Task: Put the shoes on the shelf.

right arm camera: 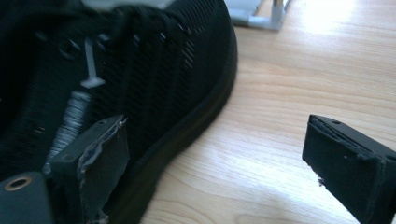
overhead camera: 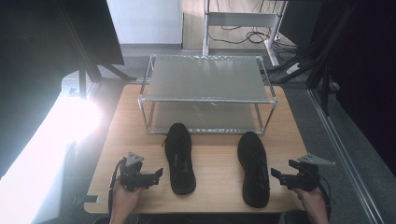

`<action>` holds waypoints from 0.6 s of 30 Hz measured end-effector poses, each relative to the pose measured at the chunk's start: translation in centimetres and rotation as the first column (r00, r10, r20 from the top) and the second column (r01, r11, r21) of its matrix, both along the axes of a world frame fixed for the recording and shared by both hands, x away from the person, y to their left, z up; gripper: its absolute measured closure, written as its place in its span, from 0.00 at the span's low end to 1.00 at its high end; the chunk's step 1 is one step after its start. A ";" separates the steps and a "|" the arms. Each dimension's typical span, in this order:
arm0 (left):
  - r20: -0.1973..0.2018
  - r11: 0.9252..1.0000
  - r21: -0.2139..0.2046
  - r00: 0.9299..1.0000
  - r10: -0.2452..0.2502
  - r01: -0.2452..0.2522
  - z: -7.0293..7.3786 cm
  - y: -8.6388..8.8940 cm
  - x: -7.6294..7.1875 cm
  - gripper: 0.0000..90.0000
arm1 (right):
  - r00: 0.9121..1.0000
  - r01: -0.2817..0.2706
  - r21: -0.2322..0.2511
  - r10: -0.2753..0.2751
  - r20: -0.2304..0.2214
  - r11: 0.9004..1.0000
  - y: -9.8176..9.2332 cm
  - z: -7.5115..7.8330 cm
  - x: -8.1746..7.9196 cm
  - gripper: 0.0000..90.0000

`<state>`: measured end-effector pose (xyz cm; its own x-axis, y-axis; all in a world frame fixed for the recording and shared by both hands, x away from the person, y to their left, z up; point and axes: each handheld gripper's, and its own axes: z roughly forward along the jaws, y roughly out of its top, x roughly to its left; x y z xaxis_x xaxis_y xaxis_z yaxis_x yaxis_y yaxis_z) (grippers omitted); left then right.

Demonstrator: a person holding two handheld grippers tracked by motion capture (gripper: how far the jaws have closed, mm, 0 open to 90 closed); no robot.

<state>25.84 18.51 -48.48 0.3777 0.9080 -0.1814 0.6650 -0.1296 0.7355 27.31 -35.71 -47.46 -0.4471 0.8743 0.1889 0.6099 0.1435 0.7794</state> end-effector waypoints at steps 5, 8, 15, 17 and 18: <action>0.045 0.993 -0.113 0.999 0.027 -0.022 1.0 -0.9 0.2 0.01 | 1.000 0.015 0.106 -0.014 -0.010 0.994 0.6 0.7 -0.7 0.07; 0.061 0.988 -0.152 0.997 0.038 -0.029 1.3 -1.5 0.5 0.01 | 1.000 0.027 0.163 -0.026 -0.010 0.986 1.1 0.8 -0.9 0.07; 0.055 0.985 -0.169 0.998 0.032 -0.023 1.0 -3.2 1.1 0.01 | 1.000 0.004 0.184 -0.005 0.006 0.983 3.0 1.0 -1.0 0.07; 0.045 0.986 -0.165 0.999 0.006 0.002 0.8 -4.1 1.6 0.01 | 1.000 -0.003 0.170 0.003 -0.001 0.986 3.5 0.8 -0.8 0.07; 0.044 0.987 -0.161 0.999 -0.005 0.012 0.7 -4.4 1.8 0.01 | 1.000 -0.006 0.162 0.007 -0.007 0.987 3.8 0.6 -0.7 0.08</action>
<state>27.62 14.16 -47.77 0.3963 0.8649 -0.3081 0.6315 -0.0132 0.7753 26.61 -31.93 -46.85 -0.4507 0.8289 0.3314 0.6156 0.0197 0.7879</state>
